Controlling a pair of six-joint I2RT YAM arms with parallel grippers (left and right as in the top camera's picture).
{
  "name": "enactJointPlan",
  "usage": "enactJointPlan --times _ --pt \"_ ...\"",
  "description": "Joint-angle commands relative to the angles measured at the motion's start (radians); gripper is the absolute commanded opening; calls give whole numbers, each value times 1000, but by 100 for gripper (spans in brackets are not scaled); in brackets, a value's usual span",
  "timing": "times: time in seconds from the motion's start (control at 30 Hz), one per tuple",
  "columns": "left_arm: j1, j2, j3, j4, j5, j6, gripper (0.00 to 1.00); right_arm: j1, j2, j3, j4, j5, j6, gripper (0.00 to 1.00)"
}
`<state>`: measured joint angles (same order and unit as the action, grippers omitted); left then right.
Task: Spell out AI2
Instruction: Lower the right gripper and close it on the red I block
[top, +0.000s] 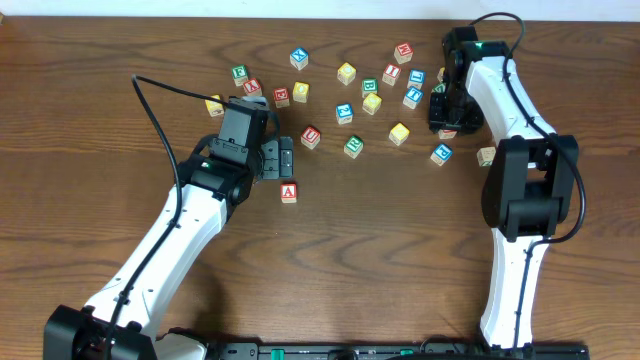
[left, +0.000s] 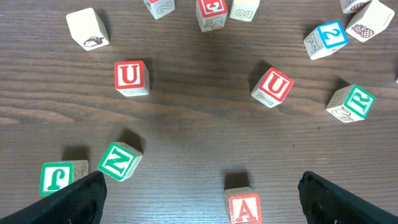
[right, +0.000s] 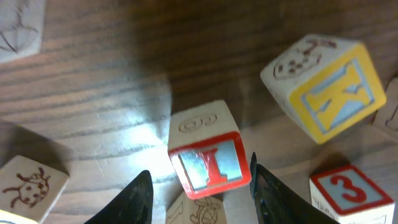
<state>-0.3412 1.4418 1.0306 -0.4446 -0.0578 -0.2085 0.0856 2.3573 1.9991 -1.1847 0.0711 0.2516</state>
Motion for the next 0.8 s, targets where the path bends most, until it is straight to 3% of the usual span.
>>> enactJointPlan --times 0.0,0.77 --pt "4 -13 21 1 -6 6 97 6 -10 13 17 2 -23 45" --pt "4 -13 21 1 -6 6 97 26 -10 13 29 -41 -43 39"
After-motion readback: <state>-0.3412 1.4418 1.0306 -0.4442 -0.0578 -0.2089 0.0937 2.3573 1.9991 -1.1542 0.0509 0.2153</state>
